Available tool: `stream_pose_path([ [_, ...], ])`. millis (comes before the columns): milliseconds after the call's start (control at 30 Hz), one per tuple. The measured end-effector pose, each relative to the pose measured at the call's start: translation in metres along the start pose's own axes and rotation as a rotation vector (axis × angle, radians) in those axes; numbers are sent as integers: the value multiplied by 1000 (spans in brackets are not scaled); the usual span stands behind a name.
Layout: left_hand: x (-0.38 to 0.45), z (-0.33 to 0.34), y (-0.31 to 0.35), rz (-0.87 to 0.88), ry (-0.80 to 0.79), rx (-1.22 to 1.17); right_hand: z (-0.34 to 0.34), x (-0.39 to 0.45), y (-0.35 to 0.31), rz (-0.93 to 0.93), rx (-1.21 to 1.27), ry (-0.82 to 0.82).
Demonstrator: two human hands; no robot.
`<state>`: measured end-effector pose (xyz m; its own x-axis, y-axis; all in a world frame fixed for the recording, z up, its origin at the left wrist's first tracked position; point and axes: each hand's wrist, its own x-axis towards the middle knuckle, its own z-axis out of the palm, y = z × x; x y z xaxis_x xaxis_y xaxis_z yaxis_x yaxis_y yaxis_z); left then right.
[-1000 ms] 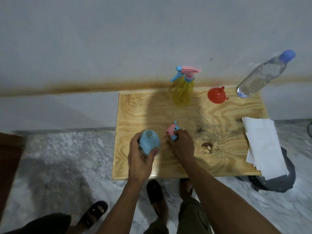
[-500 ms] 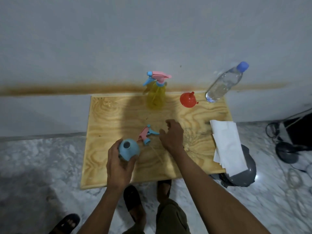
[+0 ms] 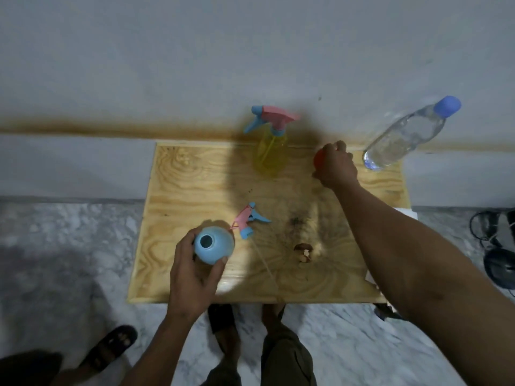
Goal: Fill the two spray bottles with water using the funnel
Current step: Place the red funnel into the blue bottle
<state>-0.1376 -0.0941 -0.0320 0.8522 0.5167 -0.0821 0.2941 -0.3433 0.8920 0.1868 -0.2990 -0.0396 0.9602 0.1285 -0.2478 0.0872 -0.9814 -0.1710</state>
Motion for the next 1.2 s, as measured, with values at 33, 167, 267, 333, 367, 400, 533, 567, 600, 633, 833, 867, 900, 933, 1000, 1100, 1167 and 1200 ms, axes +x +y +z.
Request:
stream_pose_path([
  [33, 0, 0, 0, 1, 0, 8, 1, 3, 2, -3, -3, 4],
  [167, 2, -1, 3, -1, -2, 30, 6, 9, 8, 2, 58, -34],
  [267, 1, -3, 2, -4, -10, 37, 10, 6, 11, 20, 79, -107],
  [333, 1, -4, 0, -7, -18, 38, 12, -2, 13, 4, 101, -110],
  [367, 1, -4, -1, -10, -23, 35, 12, -8, 13, 1, 124, -101],
  [400, 2, -3, -1, -15, -24, 32, 12, -14, 13, 4, 165, -92],
  [533, 0, -4, -2, -16, -19, 30, 5, -55, 1, -11, 394, -36],
  [567, 0, -5, -1, -13, -25, 31, 2, -69, -4, -15, 465, -12],
  [600, 0, -5, 0, -8, -30, 34, -2, -85, -9, -18, 544, 10],
  [633, 0, -6, 1, -5, -33, 36, -6, -101, -15, -21, 621, 26],
  [833, 1, -7, -1, -99, -28, -10, -37, -197, -58, -37, 994, 92],
  [867, 0, -7, -3, -111, -22, -25, -40, -208, -66, -45, 1048, 103],
  [900, 0, -7, -5, -112, -20, -26, -42, -218, -74, -63, 1078, 116],
  [933, 0, -7, -5, -109, -22, -18, -43, -227, -83, -88, 1091, 133],
  [1000, 1, -9, -4, -88, -22, -4, -43, -240, -100, -141, 1090, 161],
  [1100, 1, -9, -3, -74, -16, -11, -35, -254, -122, -203, 1069, 155],
  [1167, 1, -9, -3, -86, -6, -18, -25, -258, -131, -226, 1049, 141],
  [1200, 1, -9, -3, -89, -4, -22, -20, -259, -133, -232, 1041, 130],
])
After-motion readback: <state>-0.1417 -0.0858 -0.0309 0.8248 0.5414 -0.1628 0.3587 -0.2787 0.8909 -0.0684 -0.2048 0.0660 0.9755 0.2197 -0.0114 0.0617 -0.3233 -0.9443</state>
